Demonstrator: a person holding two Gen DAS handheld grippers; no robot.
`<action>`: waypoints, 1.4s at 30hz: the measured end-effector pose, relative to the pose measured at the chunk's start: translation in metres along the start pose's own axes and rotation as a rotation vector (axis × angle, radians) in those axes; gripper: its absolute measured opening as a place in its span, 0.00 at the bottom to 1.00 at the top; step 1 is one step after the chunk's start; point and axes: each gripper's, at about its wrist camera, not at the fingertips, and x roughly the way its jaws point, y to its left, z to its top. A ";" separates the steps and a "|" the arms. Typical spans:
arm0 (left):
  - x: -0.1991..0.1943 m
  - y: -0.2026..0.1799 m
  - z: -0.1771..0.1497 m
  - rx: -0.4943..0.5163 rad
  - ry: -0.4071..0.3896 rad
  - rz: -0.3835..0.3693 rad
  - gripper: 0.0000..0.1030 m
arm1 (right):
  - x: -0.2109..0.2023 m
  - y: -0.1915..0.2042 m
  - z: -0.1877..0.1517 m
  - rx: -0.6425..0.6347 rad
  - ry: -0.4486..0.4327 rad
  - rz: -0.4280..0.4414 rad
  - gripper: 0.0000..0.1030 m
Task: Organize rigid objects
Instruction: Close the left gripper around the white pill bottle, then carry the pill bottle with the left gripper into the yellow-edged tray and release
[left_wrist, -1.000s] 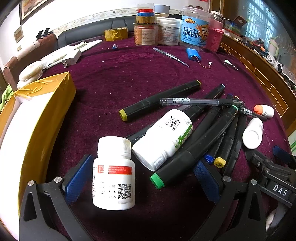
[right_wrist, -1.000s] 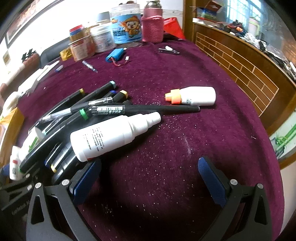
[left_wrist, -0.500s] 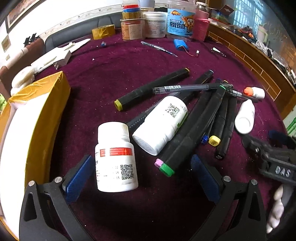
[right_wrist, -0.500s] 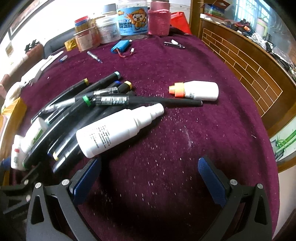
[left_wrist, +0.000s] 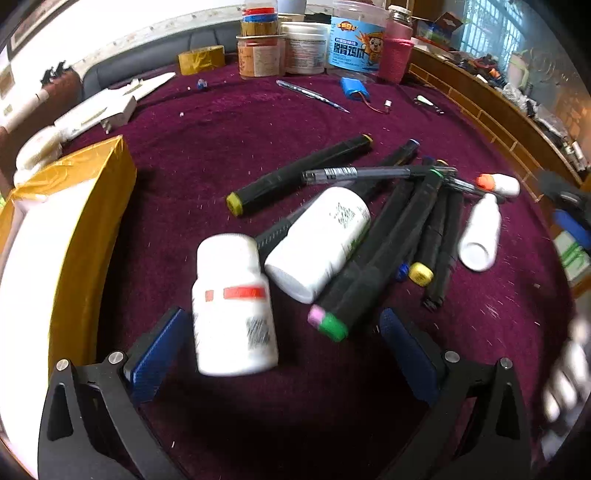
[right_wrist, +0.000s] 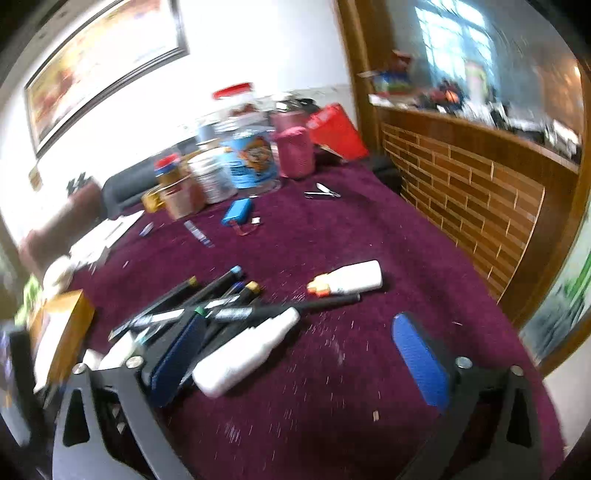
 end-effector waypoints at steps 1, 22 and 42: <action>-0.002 0.002 -0.001 0.005 0.007 -0.015 1.00 | 0.010 -0.003 0.003 0.031 0.009 -0.002 0.84; -0.016 0.028 0.040 0.018 -0.065 -0.029 0.85 | 0.025 -0.003 -0.011 0.047 0.029 0.089 0.80; 0.006 -0.018 0.023 0.164 -0.010 -0.088 0.29 | 0.030 -0.012 -0.012 0.085 0.066 0.112 0.81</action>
